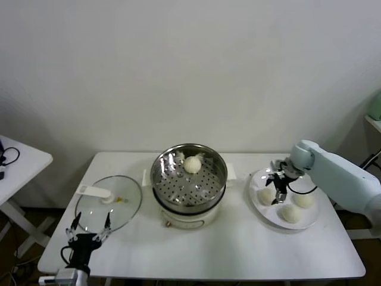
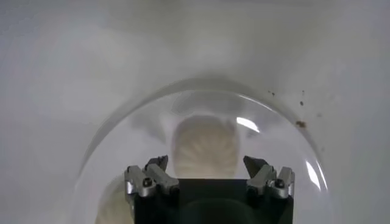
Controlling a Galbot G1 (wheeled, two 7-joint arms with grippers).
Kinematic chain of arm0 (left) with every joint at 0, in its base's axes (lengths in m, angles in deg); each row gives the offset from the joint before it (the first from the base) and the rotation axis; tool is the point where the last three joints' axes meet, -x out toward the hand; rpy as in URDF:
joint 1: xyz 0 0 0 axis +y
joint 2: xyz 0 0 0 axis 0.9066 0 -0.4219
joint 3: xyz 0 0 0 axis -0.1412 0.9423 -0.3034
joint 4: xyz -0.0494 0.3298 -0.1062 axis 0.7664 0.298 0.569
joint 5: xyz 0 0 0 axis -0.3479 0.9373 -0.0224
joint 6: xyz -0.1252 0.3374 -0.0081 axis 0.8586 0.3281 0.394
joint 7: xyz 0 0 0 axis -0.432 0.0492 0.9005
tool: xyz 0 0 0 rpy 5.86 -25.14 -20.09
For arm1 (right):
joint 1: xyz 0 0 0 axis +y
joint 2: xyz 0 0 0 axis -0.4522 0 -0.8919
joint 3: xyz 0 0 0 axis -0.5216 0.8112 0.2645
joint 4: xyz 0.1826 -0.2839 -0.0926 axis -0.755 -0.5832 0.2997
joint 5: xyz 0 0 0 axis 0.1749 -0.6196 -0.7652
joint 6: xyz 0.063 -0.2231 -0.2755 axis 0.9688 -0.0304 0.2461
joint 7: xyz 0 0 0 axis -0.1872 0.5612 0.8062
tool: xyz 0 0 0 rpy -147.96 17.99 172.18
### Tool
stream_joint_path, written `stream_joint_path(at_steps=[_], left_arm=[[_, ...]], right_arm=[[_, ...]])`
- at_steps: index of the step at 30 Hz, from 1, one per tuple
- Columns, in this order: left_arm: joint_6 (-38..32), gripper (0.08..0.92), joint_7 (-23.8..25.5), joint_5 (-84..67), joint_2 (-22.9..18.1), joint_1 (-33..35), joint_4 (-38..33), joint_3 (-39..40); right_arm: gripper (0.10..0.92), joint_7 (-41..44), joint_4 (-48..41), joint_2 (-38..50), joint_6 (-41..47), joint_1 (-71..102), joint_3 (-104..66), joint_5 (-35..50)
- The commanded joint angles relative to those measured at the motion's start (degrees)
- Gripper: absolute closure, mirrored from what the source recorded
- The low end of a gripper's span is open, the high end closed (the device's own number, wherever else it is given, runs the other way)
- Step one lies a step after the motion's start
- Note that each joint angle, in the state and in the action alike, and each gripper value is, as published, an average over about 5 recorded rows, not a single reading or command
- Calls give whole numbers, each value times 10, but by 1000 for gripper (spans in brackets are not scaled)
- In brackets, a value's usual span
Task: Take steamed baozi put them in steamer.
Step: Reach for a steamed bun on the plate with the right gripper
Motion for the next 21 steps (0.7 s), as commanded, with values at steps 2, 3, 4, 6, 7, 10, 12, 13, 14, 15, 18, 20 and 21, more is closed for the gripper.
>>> stream_joint_path(at_steps=[2,3,4,6,7,10,12,13,14,15,18,20,21], left_arm=[[0,177,0,1,1,-1,2,0],[0,177,0,1,1,-2,2,0],[0,177,0,1,1,-2,2,1],[0,177,0,1,0,-2,2,1],[0,177,0,1,0,-2,2,2],[0,177,0,1,0,-1,3,2],[-1,177,0,1,0,-1,3,2],[-1,177,0,1,0,-1,3,2],[-1,177,0,1,0,-1,3,2],[-1,177,0,1,0,-1,3,1],[-1,177,0,1,0,-1,2,1],[-1,177,0,1,-1,-1,2,1],[-1,177,0,1,-1,-1,2,1]], right_arm=[[203,1,-35,-18,-6,12,-15,-19],[203,1,-35,-19,-6,12,-16,-20],[203,1,-36,-20,-6,13,-15,-20],[203,1,-37,-21,-5,13,-15,-19],[203,2,-37,-22,-5,13,-14,-19],[204,4,-39,-25,-5,13,-13,-18],[209,7,-40,-27,-4,13,-12,-18],[219,7,-40,-27,-4,13,-12,-18],[228,8,-40,-28,-4,13,-12,-17],[242,8,-40,-28,-4,13,-13,-17],[284,8,-40,-28,-4,12,-13,-14],[308,7,-40,-27,-4,12,-13,-10],[317,7,-39,-26,-3,11,-12,-7]])
